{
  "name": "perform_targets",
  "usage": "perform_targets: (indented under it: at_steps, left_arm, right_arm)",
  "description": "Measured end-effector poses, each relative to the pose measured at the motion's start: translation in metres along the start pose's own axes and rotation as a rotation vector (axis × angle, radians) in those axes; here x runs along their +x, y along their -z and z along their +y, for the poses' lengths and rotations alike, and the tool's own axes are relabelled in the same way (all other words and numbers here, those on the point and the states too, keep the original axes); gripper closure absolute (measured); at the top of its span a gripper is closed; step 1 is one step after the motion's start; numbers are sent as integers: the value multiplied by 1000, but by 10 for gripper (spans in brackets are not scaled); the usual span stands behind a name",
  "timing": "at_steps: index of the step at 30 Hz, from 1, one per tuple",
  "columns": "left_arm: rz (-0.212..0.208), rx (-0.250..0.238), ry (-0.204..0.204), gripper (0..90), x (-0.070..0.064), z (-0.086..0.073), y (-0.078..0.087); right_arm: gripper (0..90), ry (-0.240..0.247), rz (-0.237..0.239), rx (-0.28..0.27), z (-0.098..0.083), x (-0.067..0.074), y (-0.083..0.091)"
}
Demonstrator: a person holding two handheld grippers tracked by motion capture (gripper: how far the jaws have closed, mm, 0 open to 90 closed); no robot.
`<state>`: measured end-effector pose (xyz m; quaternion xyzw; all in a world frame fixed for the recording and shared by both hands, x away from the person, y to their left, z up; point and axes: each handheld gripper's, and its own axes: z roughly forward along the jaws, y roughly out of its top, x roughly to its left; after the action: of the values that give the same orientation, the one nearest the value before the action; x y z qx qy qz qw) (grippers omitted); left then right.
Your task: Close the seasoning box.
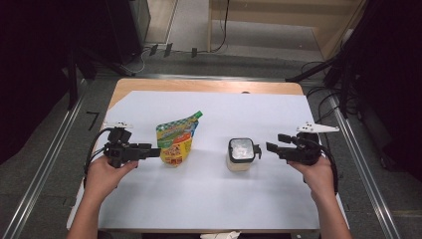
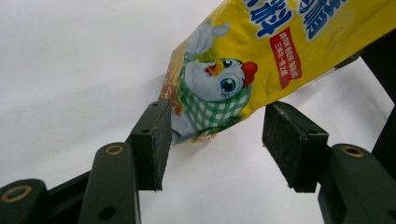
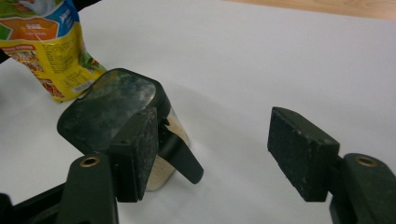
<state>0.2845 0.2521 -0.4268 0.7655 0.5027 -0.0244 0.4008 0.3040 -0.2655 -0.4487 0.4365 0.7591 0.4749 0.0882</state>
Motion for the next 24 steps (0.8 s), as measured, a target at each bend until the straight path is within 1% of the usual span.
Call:
perform_targets:
  at_steps: [3,7,14,21,24]
  left_arm:
    - [-1,-2,0,429,0,0,0]
    - [-3,-5,2,424,1,0,0]
    - [-5,-6,4,414,2,0,1]
    - [-11,-4,7,407,4,0,2]
    - [-13,-7,16,404,3,0,1]
  right_arm:
    - [328,-9,-17,-3,-3,-6,1]
    - [315,-10,-52,-3,-8,-15,3]
    - [303,-9,-78,6,-16,-25,2]
    - [288,-5,-108,22,-24,-32,-3]
    - [287,-5,-111,26,-26,-33,-5]
